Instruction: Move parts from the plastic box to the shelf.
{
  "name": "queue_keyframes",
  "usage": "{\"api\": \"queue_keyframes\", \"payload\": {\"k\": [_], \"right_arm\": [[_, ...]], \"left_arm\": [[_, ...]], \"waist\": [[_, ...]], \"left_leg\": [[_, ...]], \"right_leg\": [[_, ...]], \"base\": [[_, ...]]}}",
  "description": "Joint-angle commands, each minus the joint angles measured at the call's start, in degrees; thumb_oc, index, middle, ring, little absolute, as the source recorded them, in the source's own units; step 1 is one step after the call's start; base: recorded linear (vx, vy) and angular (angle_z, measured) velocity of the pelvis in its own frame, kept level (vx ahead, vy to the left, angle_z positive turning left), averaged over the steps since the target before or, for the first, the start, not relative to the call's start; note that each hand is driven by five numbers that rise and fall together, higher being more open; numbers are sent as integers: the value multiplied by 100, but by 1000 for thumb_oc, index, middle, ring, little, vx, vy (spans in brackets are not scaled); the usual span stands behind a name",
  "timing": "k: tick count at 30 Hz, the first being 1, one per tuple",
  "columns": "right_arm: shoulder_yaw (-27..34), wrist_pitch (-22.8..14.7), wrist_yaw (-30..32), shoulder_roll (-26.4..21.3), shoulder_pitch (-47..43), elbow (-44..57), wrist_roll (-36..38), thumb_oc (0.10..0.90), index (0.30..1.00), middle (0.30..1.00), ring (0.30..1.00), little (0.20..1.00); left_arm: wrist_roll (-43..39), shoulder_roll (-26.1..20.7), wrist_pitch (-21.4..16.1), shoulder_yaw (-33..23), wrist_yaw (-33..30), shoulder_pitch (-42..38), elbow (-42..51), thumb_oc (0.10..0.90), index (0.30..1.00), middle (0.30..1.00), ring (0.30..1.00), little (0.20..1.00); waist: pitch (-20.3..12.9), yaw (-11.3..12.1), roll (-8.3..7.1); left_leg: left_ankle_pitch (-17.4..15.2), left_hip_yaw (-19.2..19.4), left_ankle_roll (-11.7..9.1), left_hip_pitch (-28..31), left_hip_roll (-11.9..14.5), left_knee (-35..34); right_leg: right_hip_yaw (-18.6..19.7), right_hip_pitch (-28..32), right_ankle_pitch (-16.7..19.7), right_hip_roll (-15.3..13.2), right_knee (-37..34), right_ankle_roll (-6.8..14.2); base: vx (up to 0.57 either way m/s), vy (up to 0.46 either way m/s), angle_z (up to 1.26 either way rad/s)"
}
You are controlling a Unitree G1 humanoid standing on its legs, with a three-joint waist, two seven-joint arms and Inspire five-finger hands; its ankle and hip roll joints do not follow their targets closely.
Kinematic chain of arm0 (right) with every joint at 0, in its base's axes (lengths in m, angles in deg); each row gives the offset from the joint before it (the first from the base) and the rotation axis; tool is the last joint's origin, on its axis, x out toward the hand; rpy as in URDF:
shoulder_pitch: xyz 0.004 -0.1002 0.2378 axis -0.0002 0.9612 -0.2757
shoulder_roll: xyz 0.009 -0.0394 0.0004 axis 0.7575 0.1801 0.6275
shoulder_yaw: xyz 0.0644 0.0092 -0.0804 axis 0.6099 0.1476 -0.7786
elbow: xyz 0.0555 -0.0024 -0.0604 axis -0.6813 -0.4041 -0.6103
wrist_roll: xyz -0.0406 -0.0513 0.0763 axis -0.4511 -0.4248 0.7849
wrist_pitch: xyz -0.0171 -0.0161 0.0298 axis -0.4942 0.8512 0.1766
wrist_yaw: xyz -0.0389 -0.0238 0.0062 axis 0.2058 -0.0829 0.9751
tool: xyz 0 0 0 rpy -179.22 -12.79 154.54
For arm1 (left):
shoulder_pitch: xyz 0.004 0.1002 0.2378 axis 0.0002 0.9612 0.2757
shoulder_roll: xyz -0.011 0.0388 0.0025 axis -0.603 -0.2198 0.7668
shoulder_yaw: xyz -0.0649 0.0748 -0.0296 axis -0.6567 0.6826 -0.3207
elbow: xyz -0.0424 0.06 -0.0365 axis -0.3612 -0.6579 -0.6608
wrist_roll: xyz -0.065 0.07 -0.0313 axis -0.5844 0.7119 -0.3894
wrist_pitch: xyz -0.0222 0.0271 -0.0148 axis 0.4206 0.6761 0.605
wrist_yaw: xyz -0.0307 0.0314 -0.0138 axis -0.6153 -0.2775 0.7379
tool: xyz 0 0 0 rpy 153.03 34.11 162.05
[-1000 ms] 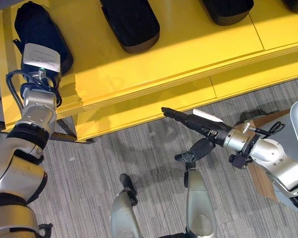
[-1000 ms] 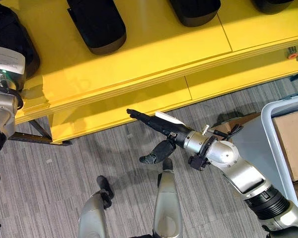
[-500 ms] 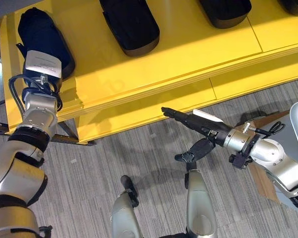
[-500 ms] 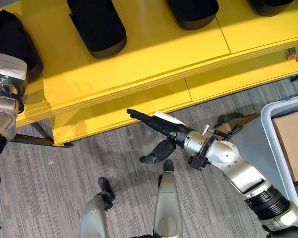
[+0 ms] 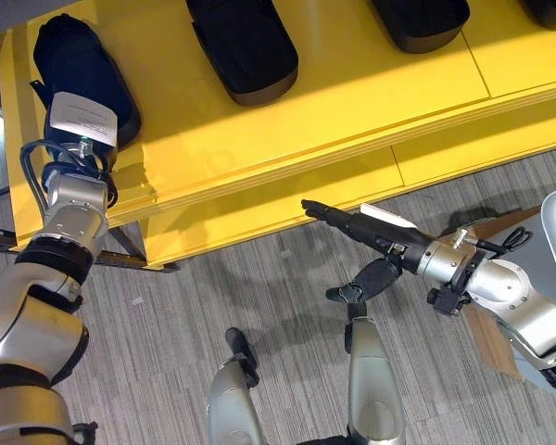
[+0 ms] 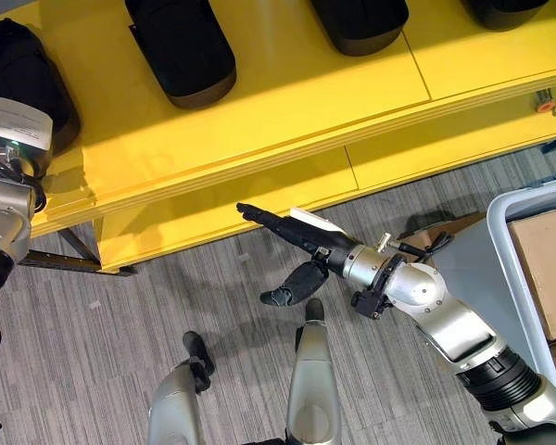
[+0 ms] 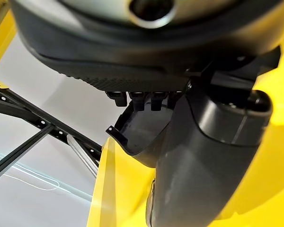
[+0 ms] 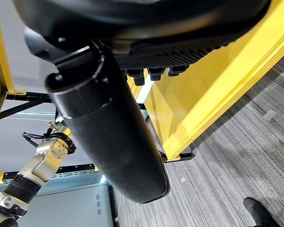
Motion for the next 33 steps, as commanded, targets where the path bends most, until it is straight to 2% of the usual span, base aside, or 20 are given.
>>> {"api": "queue_keyframes", "payload": {"k": [1, 6, 15, 20, 22, 27, 29, 31, 33], "right_arm": [[503, -485, 120, 31, 19, 729, 481, 900, 1000, 1000, 1000, 1000], [519, -477, 107, 44, 62, 735, 485, 900, 1000, 1000, 1000, 1000], [523, -449, 99, 37, 85, 770, 504, 900, 1000, 1000, 1000, 1000], [530, -452, 108, 27, 95, 771, 522, 900, 1000, 1000, 1000, 1000], [511, -493, 111, -1, 96, 743, 534, 900, 1000, 1000, 1000, 1000], [476, -504, 164, -20, 95, 739, 549, 900, 1000, 1000, 1000, 1000], [466, -540, 206, -39, 90, 693, 565, 900, 1000, 1000, 1000, 1000], [470, -569, 218, -62, 113, 678, 575, 900, 1000, 1000, 1000, 1000], [489, -602, 225, -31, 147, 630, 534, 900, 1000, 1000, 1000, 1000]], "left_arm": [[448, -792, 246, -16, -1, 11, 102, 900, 1000, 1000, 1000, 1000], [580, -812, 316, -53, 310, 99, 107, 900, 1000, 1000, 1000, 1000], [720, -859, 345, -130, 435, 270, 170, 900, 1000, 1000, 1000, 1000], [738, -895, 377, -149, 347, 285, 194, 900, 1000, 1000, 1000, 1000], [742, -894, 542, -176, 261, 317, 213, 900, 1000, 1000, 1000, 1000], [533, -910, 907, -208, -542, 234, 329, 900, 1000, 1000, 1000, 1000], [209, -952, 1225, -223, -1190, 155, 416, 900, 1000, 1000, 1000, 1000], [5, -973, 1321, -259, -1495, 59, 383, 900, 1000, 1000, 1000, 1000], [-550, -998, 1495, -310, -2054, -43, 422, 900, 1000, 1000, 1000, 1000]], "waist": [[-699, -19, 22], [-714, -20, 30], [-738, -11, 55], [-749, -3, 49], [-748, -1, 44], [-761, 7, 25], [-764, 25, 17], [-772, 32, 15], [-780, 52, 3]], "left_leg": [[-446, -164, 121, 49, 155, 362], [-450, -159, 120, 82, 156, 350], [-439, -148, 113, 138, 153, 306], [-446, -160, 111, 130, 155, 326], [-453, -157, 115, 128, 159, 335], [-457, -168, 117, 121, 165, 338], [-460, -183, 119, 100, 168, 342], [-454, -192, 117, 99, 167, 334], [-457, -213, 119, 65, 171, 350]], "right_leg": [[-15, 387, 93, -161, -558, 136], [-13, 404, 95, -167, -562, 147], [-27, 457, 96, -176, -601, 151], [-26, 449, 93, -174, -577, 158], [-23, 451, 89, -174, -577, 155], [-19, 435, 72, -166, -551, 154], [-26, 420, 66, -171, -542, 146], [-23, 414, 58, -166, -533, 147], [-31, 398, 51, -167, -523, 138]], "base": [[0, 0, 0], [0, 0, 0], [0, 0, 0], [0, 0, 0], [0, 0, 0], [0, 0, 0], [0, 0, 0], [0, 0, 0], [-5, -20, 0]]}}
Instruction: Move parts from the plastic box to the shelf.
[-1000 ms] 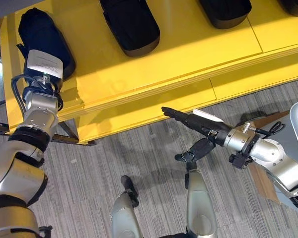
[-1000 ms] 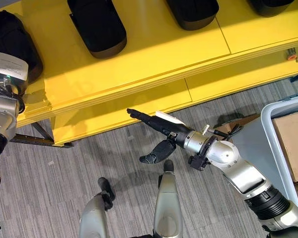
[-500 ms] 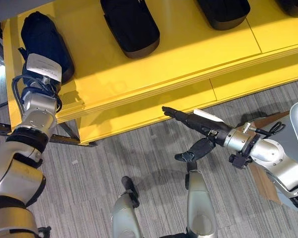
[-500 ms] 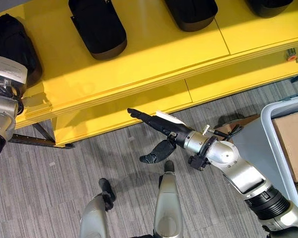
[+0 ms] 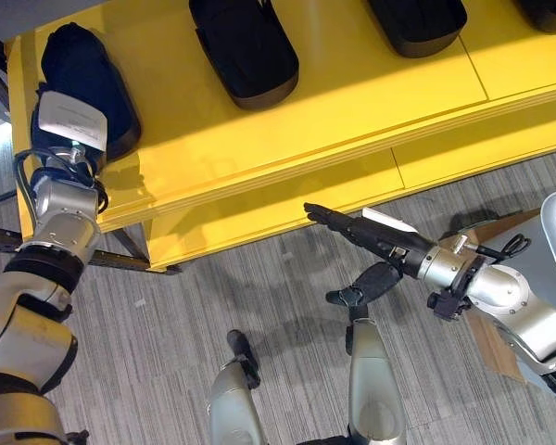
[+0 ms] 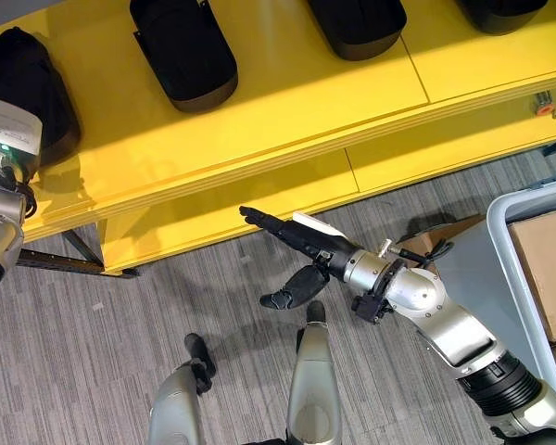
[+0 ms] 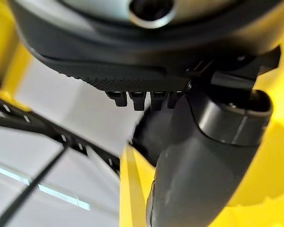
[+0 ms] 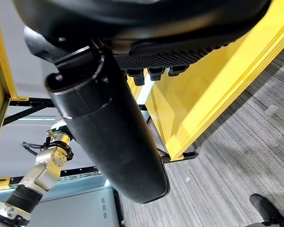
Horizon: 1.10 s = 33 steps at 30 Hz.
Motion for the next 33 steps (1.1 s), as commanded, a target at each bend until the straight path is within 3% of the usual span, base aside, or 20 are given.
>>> {"api": "queue_keyframes", "payload": {"k": [1, 4, 8, 13, 20, 27, 28, 30, 33], "right_arm": [[490, -636, 88, 15, -12, 580, 313, 900, 1000, 1000, 1000, 1000], [483, -691, 66, 47, -18, 490, 298, 900, 1000, 1000, 1000, 1000], [555, -745, 12, 116, 74, 462, 300, 900, 1000, 1000, 1000, 1000], [570, -823, -26, 184, 123, 406, 252, 900, 1000, 1000, 1000, 1000], [765, -1007, -30, 349, 467, 478, 124, 900, 1000, 1000, 1000, 1000], [1270, -1319, 18, 701, 1369, 743, -151, 900, 1000, 1000, 1000, 1000], [1438, -1359, 26, 835, 1626, 863, -215, 900, 1000, 1000, 1000, 1000], [1571, -1377, 39, 1009, 1850, 959, -237, 900, 1000, 1000, 1000, 1000], [1951, -1435, 16, 1304, 2402, 1181, -148, 900, 1000, 1000, 1000, 1000]], "left_arm": [[-743, -727, 992, -356, -1332, -339, 109, 900, 1000, 1000, 1000, 1000], [-1206, -674, 855, -450, -1846, -510, 12, 900, 1000, 1000, 1000, 1000], [-1365, -592, 985, -606, -2398, -643, 113, 900, 1000, 1000, 1000, 1000], [-1680, -575, 1009, -719, -2661, -641, 68, 900, 1000, 1000, 1000, 1000], [-2406, -515, 503, -1150, -3087, -206, 193, 900, 1000, 1000, 1000, 1000], [-3074, -409, -1205, -2571, -3443, 1770, 1671, 900, 1000, 1000, 1000, 1000], [-3129, -304, -1496, -3047, -3177, 2392, 2421, 900, 1000, 1000, 1000, 1000], [-3207, -143, -2155, -3446, -2784, 2992, 3062, 900, 1000, 1000, 1000, 1000], [-3869, 393, -2873, -4161, -1530, 4420, 4843, 900, 1000, 1000, 1000, 1000]], "waist": [[-776, 43, -35], [-788, 51, -51], [-816, 50, -88], [-833, 52, -98], [-839, 84, -120], [-942, 277, -104], [-982, 350, -101], [-1025, 416, -98], [-1189, 581, -87]], "left_leg": [[-454, -219, 119, -8, 172, 346], [-442, -226, 122, -11, 176, 331], [-453, -247, 121, -43, 194, 358], [-450, -239, 116, -47, 210, 356], [-465, -213, 133, 7, 223, 343], [-433, -233, 163, 251, 209, 134], [-420, -251, 180, 341, 196, 58], [-435, -269, 193, 467, 175, -22], [-383, -323, 237, 715, 123, -237]], "right_leg": [[-41, 335, 47, -160, -539, 138], [-48, 330, 38, -151, -531, 135], [-42, 307, 25, -132, -511, 140], [-37, 303, 24, -120, -514, 142], [-71, 375, -9, -81, -528, 134], [-191, 658, -81, -14, -646, 85], [-246, 761, -109, -2, -670, 77], [-304, 902, -162, 15, -700, 79], [-449, 1224, -194, 69, -851, 36]], "base": [[-2, -35, 0], [0, -12, 0], [4, -23, 1], [1, -14, 0], [-10, -52, 1], [3, -79, -1], [0, -91, 0], [7, -99, 7], [-13, -109, 8]]}}
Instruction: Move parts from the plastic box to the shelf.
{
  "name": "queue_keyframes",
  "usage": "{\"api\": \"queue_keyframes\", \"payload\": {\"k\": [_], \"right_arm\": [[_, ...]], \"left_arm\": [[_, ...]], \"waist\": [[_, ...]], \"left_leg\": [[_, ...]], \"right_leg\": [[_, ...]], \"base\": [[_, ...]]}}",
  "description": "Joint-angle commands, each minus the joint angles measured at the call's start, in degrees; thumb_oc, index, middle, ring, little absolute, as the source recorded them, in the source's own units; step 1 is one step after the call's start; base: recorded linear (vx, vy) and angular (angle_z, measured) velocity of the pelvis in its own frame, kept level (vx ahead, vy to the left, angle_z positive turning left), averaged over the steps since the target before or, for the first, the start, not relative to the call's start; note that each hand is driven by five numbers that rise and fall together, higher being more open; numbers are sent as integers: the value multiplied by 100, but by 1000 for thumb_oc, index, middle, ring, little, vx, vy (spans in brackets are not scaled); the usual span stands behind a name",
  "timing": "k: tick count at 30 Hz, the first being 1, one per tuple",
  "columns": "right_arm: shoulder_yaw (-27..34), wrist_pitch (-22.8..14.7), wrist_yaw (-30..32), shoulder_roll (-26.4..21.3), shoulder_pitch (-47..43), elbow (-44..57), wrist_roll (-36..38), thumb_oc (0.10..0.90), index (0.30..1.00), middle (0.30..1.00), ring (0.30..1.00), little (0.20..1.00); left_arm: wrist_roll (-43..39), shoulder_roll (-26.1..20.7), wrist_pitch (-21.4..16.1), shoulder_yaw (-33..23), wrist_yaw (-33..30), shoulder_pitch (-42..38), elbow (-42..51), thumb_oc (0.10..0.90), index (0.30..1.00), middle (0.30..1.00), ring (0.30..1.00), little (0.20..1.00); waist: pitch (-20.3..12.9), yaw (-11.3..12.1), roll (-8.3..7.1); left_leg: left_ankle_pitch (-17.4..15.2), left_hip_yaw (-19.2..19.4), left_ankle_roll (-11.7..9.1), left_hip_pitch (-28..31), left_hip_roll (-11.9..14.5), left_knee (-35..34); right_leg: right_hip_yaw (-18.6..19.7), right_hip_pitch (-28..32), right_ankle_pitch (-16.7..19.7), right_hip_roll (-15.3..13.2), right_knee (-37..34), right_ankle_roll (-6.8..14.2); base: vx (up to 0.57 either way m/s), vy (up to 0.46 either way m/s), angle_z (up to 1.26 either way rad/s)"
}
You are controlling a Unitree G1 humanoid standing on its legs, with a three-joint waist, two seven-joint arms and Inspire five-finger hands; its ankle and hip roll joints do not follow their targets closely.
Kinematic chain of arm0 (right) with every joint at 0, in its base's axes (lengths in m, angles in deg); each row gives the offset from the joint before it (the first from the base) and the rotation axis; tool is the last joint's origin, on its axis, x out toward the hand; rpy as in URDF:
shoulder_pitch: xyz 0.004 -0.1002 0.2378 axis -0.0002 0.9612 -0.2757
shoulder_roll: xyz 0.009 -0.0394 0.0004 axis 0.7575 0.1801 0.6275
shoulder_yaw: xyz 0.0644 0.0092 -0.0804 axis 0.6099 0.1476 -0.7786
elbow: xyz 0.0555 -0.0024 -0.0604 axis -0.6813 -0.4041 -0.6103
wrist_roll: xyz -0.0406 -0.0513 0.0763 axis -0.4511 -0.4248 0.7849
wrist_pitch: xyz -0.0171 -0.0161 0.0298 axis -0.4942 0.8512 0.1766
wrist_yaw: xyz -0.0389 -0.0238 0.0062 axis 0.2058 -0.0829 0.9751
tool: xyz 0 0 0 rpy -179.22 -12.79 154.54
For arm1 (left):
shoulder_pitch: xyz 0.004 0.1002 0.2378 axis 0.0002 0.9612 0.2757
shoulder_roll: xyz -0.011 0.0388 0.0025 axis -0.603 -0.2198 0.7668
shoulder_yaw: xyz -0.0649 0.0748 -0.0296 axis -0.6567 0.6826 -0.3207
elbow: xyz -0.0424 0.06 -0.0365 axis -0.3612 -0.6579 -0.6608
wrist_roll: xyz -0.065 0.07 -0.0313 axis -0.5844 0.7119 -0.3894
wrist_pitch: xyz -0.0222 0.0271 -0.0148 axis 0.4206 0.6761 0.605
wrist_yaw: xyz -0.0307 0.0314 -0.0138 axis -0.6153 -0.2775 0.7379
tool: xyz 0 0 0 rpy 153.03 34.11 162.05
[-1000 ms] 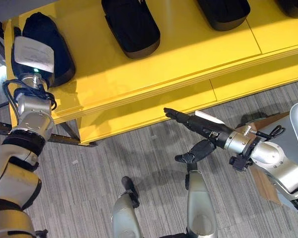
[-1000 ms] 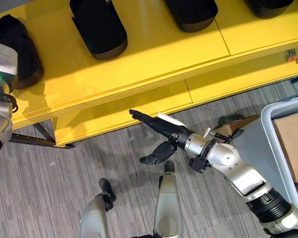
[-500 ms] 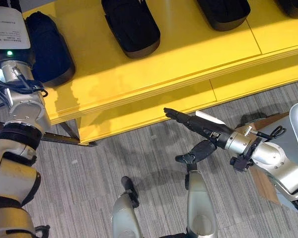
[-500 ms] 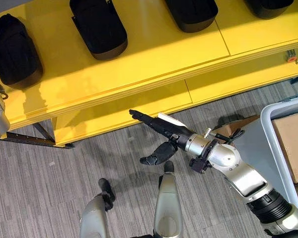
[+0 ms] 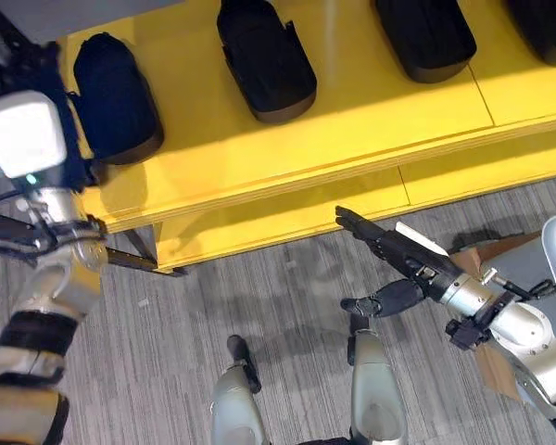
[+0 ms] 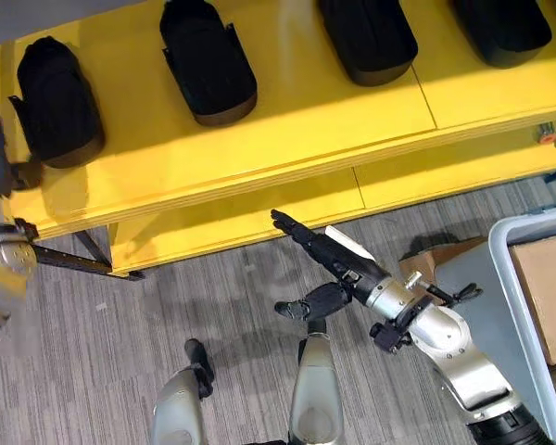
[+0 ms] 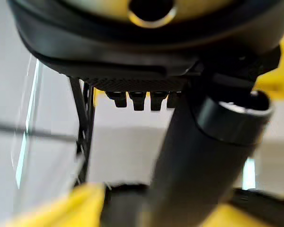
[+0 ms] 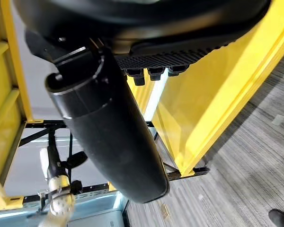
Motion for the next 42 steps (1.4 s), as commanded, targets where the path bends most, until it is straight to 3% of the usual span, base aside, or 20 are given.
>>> {"api": "queue_keyframes", "payload": {"k": [1, 4, 5, 8, 9, 10, 12, 14, 15, 16, 17, 18, 19, 20, 23, 24, 27, 29, 34, 42], "right_arm": [[441, -791, -20, 379, 292, 719, 360, 900, 1000, 1000, 1000, 1000], [608, -523, -95, 712, 599, 845, 823, 900, 1000, 1000, 1000, 1000], [651, -541, -94, 857, 699, 826, 922, 900, 1000, 1000, 1000, 1000], [667, -503, -65, 957, 778, 782, 1362, 900, 1000, 1000, 1000, 1000], [561, -570, -61, 1021, 702, 574, 1501, 900, 1000, 1000, 1000, 1000], [533, -589, -65, 1028, 686, 536, 1504, 900, 1000, 1000, 1000, 1000], [342, -637, -34, 1021, 501, 282, 1884, 900, 1000, 1000, 1000, 1000], [267, -620, 10, 1048, 442, 217, 1980, 900, 1000, 1000, 1000, 1000], [196, -606, 51, 1065, 373, 105, 2119, 900, 1000, 1000, 1000, 1000], [85, -572, 73, 1143, 317, -68, 2274, 900, 1000, 1000, 1000, 1000], [41, -573, 55, 1200, 307, -168, 2325, 900, 1000, 1000, 1000, 1000], [12, -560, 22, 1265, 291, -320, 2501, 900, 1000, 1000, 1000, 1000], [19, -531, 28, 1257, 285, -414, 2703, 900, 1000, 1000, 1000, 1000], [19, -475, -2, 1318, 320, -578, 2899, 900, 1000, 1000, 1000, 1000], [29, -449, 41, 1540, 439, -785, 2664, 900, 1000, 1000, 1000, 1000], [9, -435, 37, 1595, 479, -883, 2554, 900, 1000, 1000, 1000, 1000], [22, -423, 4, 1621, 634, -1058, 2488, 900, 1000, 1000, 1000, 1000], [51, -404, 35, 1664, 739, -1089, 2408, 900, 1000, 1000, 1000, 1000], [120, -269, 1, 1554, 683, -1204, 2458, 900, 1000, 1000, 1000, 1000], [55, -92, -129, 1534, 517, -1246, 2407, 900, 1000, 1000, 1000, 1000]], "left_arm": [[-812, 68, -1189, -439, 1016, 624, 1179, 900, 1000, 1000, 1000, 1000], [-1944, 717, -1883, -689, 2717, 1515, 2300, 900, 1000, 1000, 1000, 1000], [-2784, 919, -2035, -733, 3445, 1848, 2653, 900, 1000, 1000, 1000, 1000], [-4274, 1188, -2160, -822, 4648, 2318, 3017, 900, 1000, 1000, 1000, 1000], [-4962, 1362, -2201, -688, 5354, 2490, 3084, 900, 1000, 1000, 1000, 1000], [-5027, 1382, -2212, -679, 5438, 2513, 3088, 900, 1000, 1000, 1000, 1000], [-6164, 1635, -1643, -502, 5882, 2687, 3129, 900, 1000, 1000, 1000, 1000], [-6084, 1708, -1681, -422, 5995, 2674, 3109, 900, 1000, 1000, 1000, 1000], [-6197, 1738, -1835, -366, 5702, 2680, 3106, 900, 1000, 1000, 1000, 1000], [-6713, 1954, -1460, -325, 5721, 2714, 3022, 900, 1000, 1000, 1000, 1000], [-6647, 2033, -1453, -278, 5878, 2694, 2929, 900, 1000, 1000, 1000, 1000], [-6478, 2052, -1958, -195, 6026, 2700, 2810, 900, 1000, 1000, 1000, 1000], [-6472, 2038, -2072, -200, 6008, 2764, 2804, 900, 1000, 1000, 1000, 1000], [-6789, 2099, -1473, -199, 6132, 2873, 2744, 900, 1000, 1000, 1000, 1000], [-7243, 2277, -1054, -137, 6295, 2935, 2543, 900, 1000, 1000, 1000, 1000], [-7203, 2300, -1283, -105, 6226, 3020, 2418, 900, 1000, 1000, 1000, 1000], [-7462, 2440, -979, -126, 5877, 3232, 2165, 900, 1000, 1000, 1000, 1000], [-7157, 2511, -1265, -128, 5852, 3330, 1923, 900, 1000, 1000, 1000, 1000], [-7506, 2555, -1185, -143, 6039, 3407, 1788, 900, 1000, 1000, 1000, 1000], [-7299, 2572, -1289, -295, 5806, 3321, 1673, 900, 1000, 1000, 1000, 1000]], "waist": [[-1171, 193, -152], [-1375, 357, -119], [-1487, 419, -99], [-1613, 522, -69], [-1711, 606, -45], [-1718, 612, -41], [-1843, 742, -37], [-1886, 773, -31], [-1932, 806, -43], [-2013, 854, -62], [-2062, 863, -72], [-2118, 864, -79], [-2148, 870, -87], [-2203, 877, -112], [-2267, 882, -126], [-2283, 870, -138], [-2346, 862, -194], [-2388, 848, -253], [-2420, 860, -307], [-2487, 901, -345]], "left_leg": [[-431, -282, 250, 205, 7, 160], [-349, -315, 272, 489, -23, -108], [-266, -324, 282, 613, -36, -264], [-120, -344, 261, 832, -56, -504], [22, -379, 239, 943, -52, -679], [44, -386, 234, 962, -51, -705], [252, -448, 202, 1090, -46, -943], [352, -466, 181, 1129, -26, -1017], [415, -480, 160, 1156, -5, -1092], [531, -480, 136, 1220, 26, -1266], [610, -469, 113, 1261, 50, -1376], [741, -467, 66, 1321, 88, -1536], [817, -453, 30, 1332, 121, -1615], [796, -383, 10, 1390, 143, -1774], [771, -316, -1, 1483, 145, -1912], [748, -291, -2, 1506, 135, -1914], [700, -191, 11, 1592, 97, -1963], [661, -129, 28, 1641, 77, -1986], [616, 0, 36, 1717, 95, -2027], [555, 187, 6, 1836, 136, -1990]], "right_leg": [[-224, 605, -237, -65, -469, 47], [-391, 982, -295, 9, -639, -15], [-460, 1151, -280, 66, -760, -72], [-574, 1444, -280, 134, -954, -149], [-652, 1615, -279, 178, -1055, -217], [-660, 1640, -278, 185, -1069, -225], [-797, 1889, -253, 236, -1249, -300], [-851, 1955, -235, 245, -1300, -307], [-914, 2025, -205, 247, -1364, -330], [-962, 2140, -134, 206, -1527, -318], [-986, 2211, -73, 191, -1650, -302], [-995, 2269, 63, 166, -1817, -266], [-996, 2310, 115, 140, -1905, -244], [-1026, 2397, 204, 73, -2052, -194], [-1090, 2492, 301, 2, -2193, -126], [-1078, 2505, 319, -16, -2210, -106], [-1099, 2582, 406, -34, -2346, -55], [-1066, 2609, 470, -44, -2437, -26], [-1091, 2665, 482, -51, -2499, -5], [-1211, 2773, 557, -135, -2644, 39]], "base": [[-31, -105, 12], [-20, -84, 14], [-35, -76, 19], [-56, -42, 11], [-73, -29, 5], [-92, -27, 9], [-110, -9, 6], [-81, -1, 2], [-145, 3, 8], [-156, 6, 11], [-165, 24, 16], [-121, 27, 17], [-147, 49, 24], [-99, 44, 18], [-76, 31, 5], [-94, 26, -2], [-49, 12, -4], [-49, 4, -6], [-14, 8, -4], [16, 13, -7]]}}
